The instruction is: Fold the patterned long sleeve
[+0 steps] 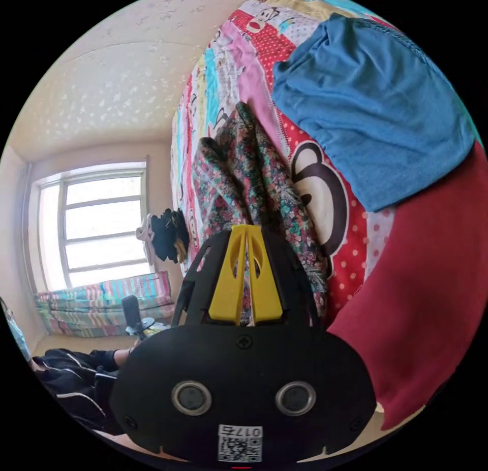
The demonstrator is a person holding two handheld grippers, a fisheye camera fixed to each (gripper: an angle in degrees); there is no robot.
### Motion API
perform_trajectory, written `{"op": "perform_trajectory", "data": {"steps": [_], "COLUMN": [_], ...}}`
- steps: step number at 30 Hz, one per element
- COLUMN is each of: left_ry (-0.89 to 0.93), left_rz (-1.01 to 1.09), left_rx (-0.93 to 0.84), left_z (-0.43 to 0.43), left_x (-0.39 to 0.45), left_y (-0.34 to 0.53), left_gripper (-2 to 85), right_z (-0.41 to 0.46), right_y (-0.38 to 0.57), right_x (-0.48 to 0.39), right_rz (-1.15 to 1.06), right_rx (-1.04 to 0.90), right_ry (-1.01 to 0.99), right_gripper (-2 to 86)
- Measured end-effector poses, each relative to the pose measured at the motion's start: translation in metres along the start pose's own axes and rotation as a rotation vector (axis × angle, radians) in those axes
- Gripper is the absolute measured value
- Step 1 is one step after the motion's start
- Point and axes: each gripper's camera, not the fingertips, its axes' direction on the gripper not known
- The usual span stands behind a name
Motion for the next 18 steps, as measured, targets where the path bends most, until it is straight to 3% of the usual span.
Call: {"op": "perform_trajectory", "data": {"steps": [4, 6, 10, 14, 18], "left_ry": [-0.134, -0.117, -0.065, -0.054, -0.082], "left_rz": [-0.041, -0.041, -0.022, 0.007, 0.082], "left_rx": [0.02, 0.01, 0.007, -0.025, -0.063], "left_z": [-0.017, -0.017, -0.007, 0.008, 0.02], "left_x": [-0.008, -0.007, 0.007, 0.021, 0.04], "left_y": [-0.003, -0.006, -0.007, -0.007, -0.004], "left_gripper": [2.2, 3.6, 4.7, 5.5, 7.3], "right_z": [-0.002, 0.007, 0.034, 0.04, 0.033], "right_y": [0.011, 0.025, 0.061, 0.086, 0.092], "right_x": [-0.021, -0.026, -0.031, -0.031, -0.029], "right_rz": [-0.138, -0.183, -0.215, -0.18, -0.122], "right_rx": [-0.136, -0.216, -0.355, -0.357, -0.33], "right_ry": [-0.017, -0.029, 0.135, 0.239, 0.197], "right_gripper": [6.5, 7.5, 8.7, 8.9, 6.5]}}
